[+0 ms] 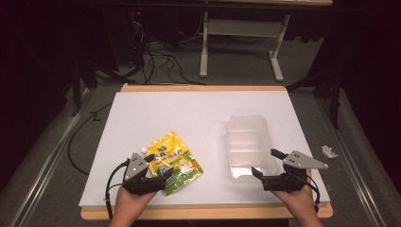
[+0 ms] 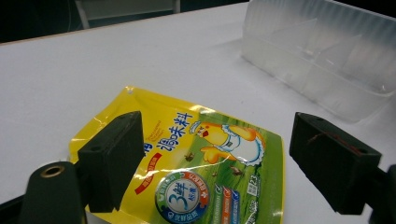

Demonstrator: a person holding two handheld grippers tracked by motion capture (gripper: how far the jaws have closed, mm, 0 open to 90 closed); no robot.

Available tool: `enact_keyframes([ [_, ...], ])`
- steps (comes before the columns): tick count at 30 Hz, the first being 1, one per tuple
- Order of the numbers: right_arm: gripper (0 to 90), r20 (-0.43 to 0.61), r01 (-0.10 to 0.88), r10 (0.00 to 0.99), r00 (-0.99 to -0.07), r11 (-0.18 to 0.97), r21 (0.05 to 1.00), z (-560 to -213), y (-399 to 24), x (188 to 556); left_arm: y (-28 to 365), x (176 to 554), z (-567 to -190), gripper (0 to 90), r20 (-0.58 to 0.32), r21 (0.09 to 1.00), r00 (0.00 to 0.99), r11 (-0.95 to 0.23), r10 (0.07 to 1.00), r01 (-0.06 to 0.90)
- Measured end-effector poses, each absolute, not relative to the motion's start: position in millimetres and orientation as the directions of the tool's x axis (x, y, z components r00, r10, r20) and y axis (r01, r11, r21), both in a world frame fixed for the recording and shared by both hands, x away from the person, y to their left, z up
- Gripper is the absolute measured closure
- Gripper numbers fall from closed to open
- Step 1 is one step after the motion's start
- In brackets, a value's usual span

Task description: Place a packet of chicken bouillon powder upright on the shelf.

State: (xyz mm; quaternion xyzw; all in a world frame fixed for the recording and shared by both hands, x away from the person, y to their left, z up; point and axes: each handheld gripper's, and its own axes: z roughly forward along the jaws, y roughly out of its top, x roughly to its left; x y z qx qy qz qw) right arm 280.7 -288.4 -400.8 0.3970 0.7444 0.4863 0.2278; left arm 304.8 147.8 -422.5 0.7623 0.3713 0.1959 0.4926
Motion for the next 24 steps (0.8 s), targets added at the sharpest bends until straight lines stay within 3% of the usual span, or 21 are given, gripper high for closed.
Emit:
enact_keyframes([
  [8,4.5,0.039,0.364,0.833,-0.552,0.199,0.910,-397.9,-293.6,279.0,150.4,305.2,-424.9,17.3,-0.056,0.889,0.646,-0.257,0.761,0.379],
  [24,14.5,0.063,0.382,0.808,-0.585,0.206,0.901,-402.7,-293.8,284.5,172.7,321.3,-437.7,17.8,-0.107,0.863,0.584,-0.217,0.805,0.457],
])
